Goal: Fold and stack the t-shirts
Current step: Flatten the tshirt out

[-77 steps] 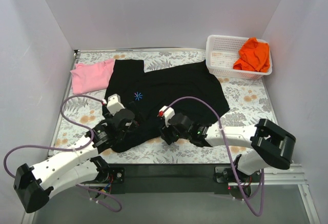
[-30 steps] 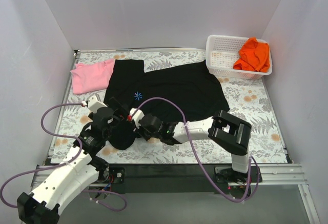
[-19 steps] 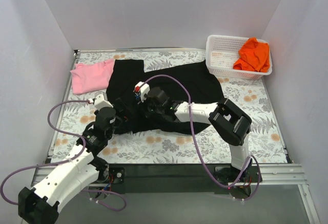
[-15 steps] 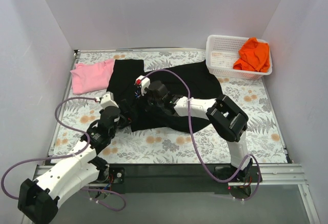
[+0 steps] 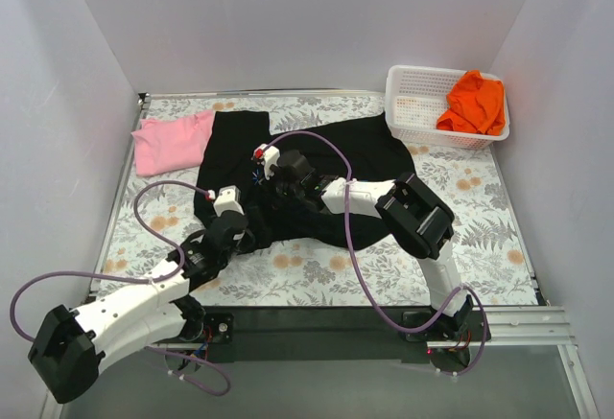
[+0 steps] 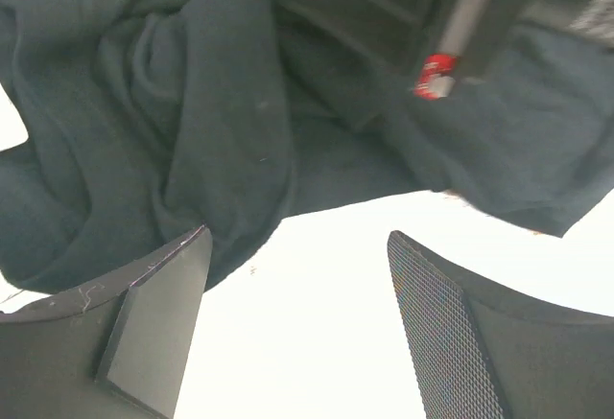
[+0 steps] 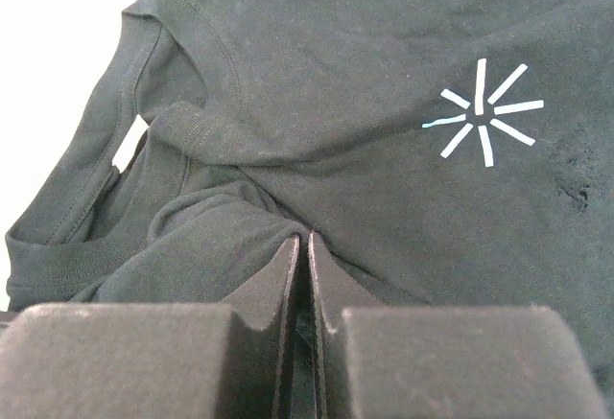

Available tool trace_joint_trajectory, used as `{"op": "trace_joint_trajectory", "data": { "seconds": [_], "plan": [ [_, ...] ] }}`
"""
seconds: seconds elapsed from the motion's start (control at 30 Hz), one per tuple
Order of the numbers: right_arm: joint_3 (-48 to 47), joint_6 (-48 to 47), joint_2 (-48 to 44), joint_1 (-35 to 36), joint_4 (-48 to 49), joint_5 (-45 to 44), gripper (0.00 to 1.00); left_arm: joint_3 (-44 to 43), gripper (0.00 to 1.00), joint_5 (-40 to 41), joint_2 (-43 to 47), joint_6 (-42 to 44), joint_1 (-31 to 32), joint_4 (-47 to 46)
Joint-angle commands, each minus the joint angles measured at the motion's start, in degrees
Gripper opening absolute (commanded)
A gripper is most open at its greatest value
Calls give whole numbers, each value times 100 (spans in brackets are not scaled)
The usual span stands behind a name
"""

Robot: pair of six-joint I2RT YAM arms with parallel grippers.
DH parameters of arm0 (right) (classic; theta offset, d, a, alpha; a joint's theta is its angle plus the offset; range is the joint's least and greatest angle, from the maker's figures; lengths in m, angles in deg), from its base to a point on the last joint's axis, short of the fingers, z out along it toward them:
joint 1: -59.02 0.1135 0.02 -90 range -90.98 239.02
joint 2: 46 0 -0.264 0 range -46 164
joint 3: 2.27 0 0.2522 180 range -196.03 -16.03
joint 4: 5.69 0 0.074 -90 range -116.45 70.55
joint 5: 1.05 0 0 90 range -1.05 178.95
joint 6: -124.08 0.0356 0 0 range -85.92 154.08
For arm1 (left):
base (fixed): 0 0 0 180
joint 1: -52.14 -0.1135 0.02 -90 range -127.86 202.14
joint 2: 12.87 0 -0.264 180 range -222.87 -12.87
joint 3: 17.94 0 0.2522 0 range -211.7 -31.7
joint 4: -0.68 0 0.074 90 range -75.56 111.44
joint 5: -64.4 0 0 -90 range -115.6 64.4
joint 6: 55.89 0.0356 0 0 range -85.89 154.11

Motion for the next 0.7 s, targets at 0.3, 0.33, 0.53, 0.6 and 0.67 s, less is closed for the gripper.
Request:
{"op": "trace_joint_trajectory", "data": {
  "seconds": [0.3,0.33,0.53,0.6,0.67],
  "plan": [
    [-177,76,5,-59,82,84,1,198,68,-550,-160,502,430,-803],
    [-159,76,-3,-59,82,84,1,154,68,-612,-414,484,473,-812],
    [-97,50,-56,-68,73,84,1,180,69,-279,-645,343,553,-830],
    [-89,50,-65,-68,73,101,1,206,72,36,-592,195,553,-751],
    [-89,50,-56,-68,64,101,1,215,74,309,-539,63,553,-689]
  ]
}}
